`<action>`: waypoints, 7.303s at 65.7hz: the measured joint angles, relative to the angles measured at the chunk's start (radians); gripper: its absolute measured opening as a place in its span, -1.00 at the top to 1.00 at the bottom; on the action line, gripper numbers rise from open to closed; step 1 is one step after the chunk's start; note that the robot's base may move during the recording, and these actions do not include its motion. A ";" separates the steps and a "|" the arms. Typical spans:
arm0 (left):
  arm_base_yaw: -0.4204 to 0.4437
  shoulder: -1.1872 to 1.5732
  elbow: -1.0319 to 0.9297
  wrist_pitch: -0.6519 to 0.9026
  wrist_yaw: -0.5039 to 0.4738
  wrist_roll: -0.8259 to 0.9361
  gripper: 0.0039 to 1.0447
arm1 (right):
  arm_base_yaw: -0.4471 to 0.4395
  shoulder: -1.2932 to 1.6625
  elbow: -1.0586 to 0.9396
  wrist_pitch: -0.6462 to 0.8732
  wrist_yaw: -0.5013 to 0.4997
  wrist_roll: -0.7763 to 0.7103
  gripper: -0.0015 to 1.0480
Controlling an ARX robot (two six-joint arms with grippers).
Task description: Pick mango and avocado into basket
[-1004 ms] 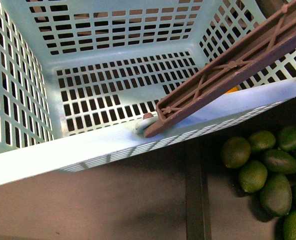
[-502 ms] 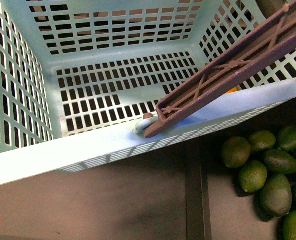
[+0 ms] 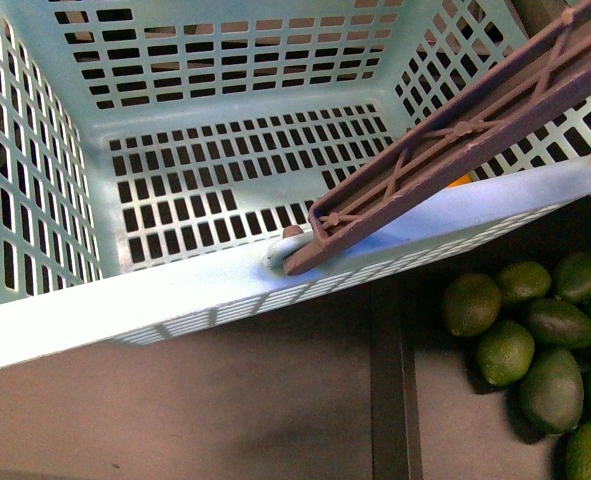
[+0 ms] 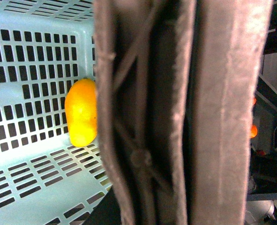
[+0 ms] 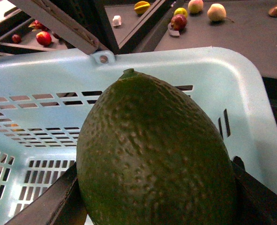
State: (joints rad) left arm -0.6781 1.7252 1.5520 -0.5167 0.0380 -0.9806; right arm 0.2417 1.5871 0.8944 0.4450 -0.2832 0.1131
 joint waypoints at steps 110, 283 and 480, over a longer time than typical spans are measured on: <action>-0.002 0.001 0.000 0.000 0.000 0.000 0.74 | -0.238 -1.054 -0.831 0.017 0.285 -0.110 0.96; 0.065 -0.023 -0.263 0.451 -0.531 -0.351 0.75 | -0.238 -1.581 -0.877 -0.444 0.283 -0.110 -0.83; 0.541 -0.367 -1.294 1.630 -0.164 0.901 0.76 | -0.238 -1.582 -0.877 -0.444 0.285 -0.110 -0.83</action>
State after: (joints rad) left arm -0.1371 1.3582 0.2577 1.1133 -0.1265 -0.0792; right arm 0.0032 0.0051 0.0174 0.0013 0.0021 0.0029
